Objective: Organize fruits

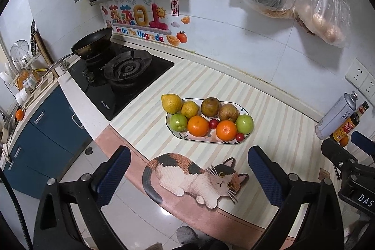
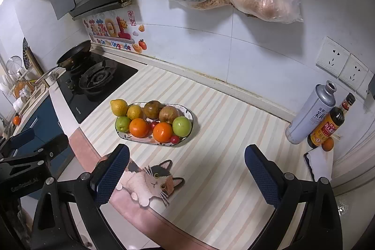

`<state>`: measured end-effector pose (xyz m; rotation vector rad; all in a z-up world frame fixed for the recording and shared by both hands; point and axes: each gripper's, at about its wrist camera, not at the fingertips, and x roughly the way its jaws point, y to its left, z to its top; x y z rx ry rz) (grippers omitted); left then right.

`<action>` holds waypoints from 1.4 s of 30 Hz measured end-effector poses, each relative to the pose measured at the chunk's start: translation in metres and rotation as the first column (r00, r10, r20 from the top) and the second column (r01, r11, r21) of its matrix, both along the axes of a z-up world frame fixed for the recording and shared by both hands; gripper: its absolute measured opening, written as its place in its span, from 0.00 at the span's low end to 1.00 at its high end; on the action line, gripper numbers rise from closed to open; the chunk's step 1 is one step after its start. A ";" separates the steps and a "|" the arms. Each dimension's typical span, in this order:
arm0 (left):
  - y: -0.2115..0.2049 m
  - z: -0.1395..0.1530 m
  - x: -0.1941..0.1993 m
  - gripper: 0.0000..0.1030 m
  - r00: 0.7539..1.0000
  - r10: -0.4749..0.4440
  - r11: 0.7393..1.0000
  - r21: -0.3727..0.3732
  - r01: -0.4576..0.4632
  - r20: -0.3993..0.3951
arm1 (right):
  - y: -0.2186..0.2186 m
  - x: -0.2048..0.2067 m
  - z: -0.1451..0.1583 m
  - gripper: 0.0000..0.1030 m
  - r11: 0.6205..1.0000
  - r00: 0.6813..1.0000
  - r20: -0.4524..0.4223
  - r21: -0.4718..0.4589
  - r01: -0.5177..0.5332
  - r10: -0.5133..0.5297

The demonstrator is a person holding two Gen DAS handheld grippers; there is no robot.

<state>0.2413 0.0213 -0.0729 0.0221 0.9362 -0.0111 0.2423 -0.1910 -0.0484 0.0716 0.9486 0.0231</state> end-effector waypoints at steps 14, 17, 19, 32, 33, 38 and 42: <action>0.001 0.005 -0.004 0.99 1.000 0.001 1.000 0.002 -0.001 0.003 | 0.005 -0.004 0.002 0.98 1.000 1.000 -0.005 0.010 -0.014 0.014; 0.001 0.006 -0.006 0.99 1.000 -0.001 1.000 0.003 0.001 0.004 | 0.005 -0.004 0.002 0.98 1.000 1.000 -0.007 0.011 -0.015 0.015; 0.001 0.006 -0.007 0.99 1.000 -0.002 1.000 0.001 0.002 0.004 | 0.005 -0.004 0.002 0.98 1.000 1.000 -0.008 0.008 -0.016 0.016; 0.002 0.005 -0.011 0.99 1.000 -0.004 1.000 0.003 0.004 0.004 | 0.002 -0.006 0.000 0.98 1.000 1.000 -0.016 0.012 -0.020 0.020; 0.002 0.005 -0.011 0.99 1.000 -0.004 1.000 0.002 0.004 0.004 | 0.001 -0.006 -0.001 0.98 1.000 1.000 -0.016 0.012 -0.020 0.020; 0.002 0.005 -0.012 0.99 1.000 -0.005 1.000 -0.002 0.005 0.004 | 0.000 -0.007 -0.001 0.98 1.000 1.000 -0.015 0.010 -0.021 0.021; 0.002 0.005 -0.013 0.99 1.000 -0.005 1.000 0.000 0.005 0.007 | -0.001 -0.007 -0.001 0.98 1.000 1.000 -0.015 0.012 -0.022 0.022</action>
